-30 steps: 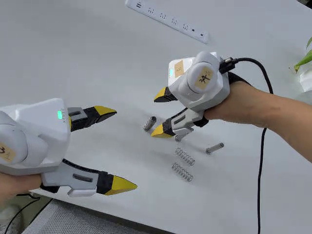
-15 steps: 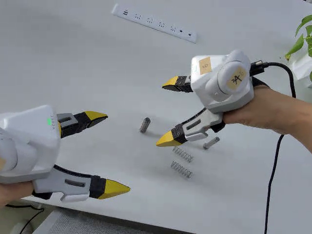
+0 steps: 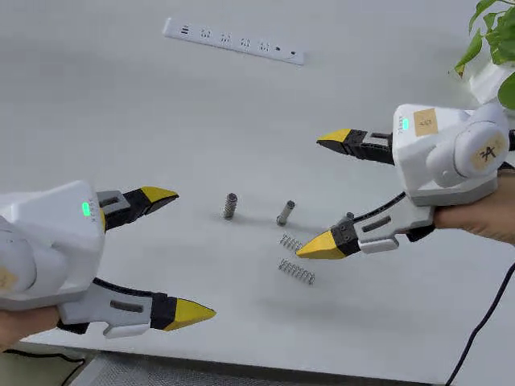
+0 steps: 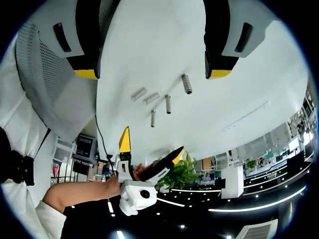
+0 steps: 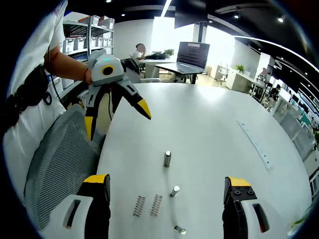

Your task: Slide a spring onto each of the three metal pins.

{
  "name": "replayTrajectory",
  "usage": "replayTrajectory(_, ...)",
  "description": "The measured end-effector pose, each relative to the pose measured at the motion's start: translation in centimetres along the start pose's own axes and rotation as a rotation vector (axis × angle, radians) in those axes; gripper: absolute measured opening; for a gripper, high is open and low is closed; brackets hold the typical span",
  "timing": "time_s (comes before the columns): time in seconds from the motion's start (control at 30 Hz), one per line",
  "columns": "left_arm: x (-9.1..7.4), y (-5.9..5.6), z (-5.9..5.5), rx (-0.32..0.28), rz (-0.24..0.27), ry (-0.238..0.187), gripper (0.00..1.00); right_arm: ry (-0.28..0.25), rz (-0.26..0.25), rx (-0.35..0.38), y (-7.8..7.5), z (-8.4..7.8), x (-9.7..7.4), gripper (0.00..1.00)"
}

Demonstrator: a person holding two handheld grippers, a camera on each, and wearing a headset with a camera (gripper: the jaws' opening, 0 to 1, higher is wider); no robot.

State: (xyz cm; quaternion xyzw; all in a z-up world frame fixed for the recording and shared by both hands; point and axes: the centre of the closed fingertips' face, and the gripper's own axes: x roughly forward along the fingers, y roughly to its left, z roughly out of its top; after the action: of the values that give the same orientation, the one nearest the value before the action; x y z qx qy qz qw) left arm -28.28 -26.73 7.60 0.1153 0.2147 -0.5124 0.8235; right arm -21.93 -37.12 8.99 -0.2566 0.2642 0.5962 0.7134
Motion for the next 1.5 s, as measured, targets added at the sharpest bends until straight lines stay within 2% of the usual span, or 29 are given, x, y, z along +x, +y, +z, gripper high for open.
replayTrajectory(0.23, 1.4, -0.7, 0.9, 0.047, -0.039, 0.033, 0.82, -0.040, -0.058, 0.074, 0.8, -2.4, -3.0, 0.99)
replayTrajectory(0.47, 3.3, -1.6, 1.8, 0.098, -0.082, 0.068, 0.78, -0.064, -0.102, 0.132, 1.2, -4.9, -5.2, 0.99)
replayTrajectory(0.57, 4.4, -2.3, 1.9, 0.120, -0.112, 0.096, 0.74, -0.069, -0.119, 0.152, 1.3, -6.0, -5.9, 0.99)
replayTrajectory(0.63, 5.3, -2.8, 1.6, 0.148, -0.132, 0.130, 0.71, -0.072, -0.130, 0.168, 1.4, -6.7, -6.3, 0.99)
replayTrajectory(0.7, 6.3, -3.4, 1.6, 0.156, -0.155, 0.142, 0.67, -0.074, -0.143, 0.183, 1.4, -7.4, -6.7, 0.99)
replayTrajectory(0.8, 7.8, -4.1, 1.1, 0.151, -0.192, 0.171, 0.60, -0.077, -0.155, 0.199, 1.6, -8.3, -7.1, 0.98)
replayTrajectory(0.93, 9.5, -4.4, -0.2, 0.175, -0.216, 0.251, 0.51, -0.088, -0.170, 0.220, 1.8, -9.2, -7.6, 0.97)
replayTrajectory(1.0, 10.4, -4.5, -0.3, 0.177, -0.226, 0.257, 0.45, -0.084, -0.178, 0.227, 1.9, -9.8, -7.9, 0.97)
replayTrajectory(1.13, 11.5, -4.3, -1.7, 0.219, -0.211, 0.349, 0.33, -0.099, -0.191, 0.246, 2.1, -10.3, -8.3, 0.96)
replayTrajectory(1.23, 12.6, -4.6, -1.8, 0.203, -0.218, 0.354, 0.31, -0.108, -0.199, 0.261, 2.2, -10.8, -8.6, 0.96)
replayTrajectory(1.3, 13.0, -4.2, -2.1, 0.217, -0.196, 0.383, 0.28, -0.104, -0.204, 0.270, 2.3, -11.2, -8.7, 0.95)
replayTrajectory(1.4, 13.8, -4.2, -2.3, 0.211, -0.186, 0.392, 0.25, -0.115, -0.209, 0.285, 2.6, -11.6, -8.9, 0.95)
replayTrajectory(1.5, 14.3, -4.3, -2.8, 0.244, -0.188, 0.421, 0.21, -0.117, -0.215, 0.290, 2.7, -11.9, -9.1, 0.95)
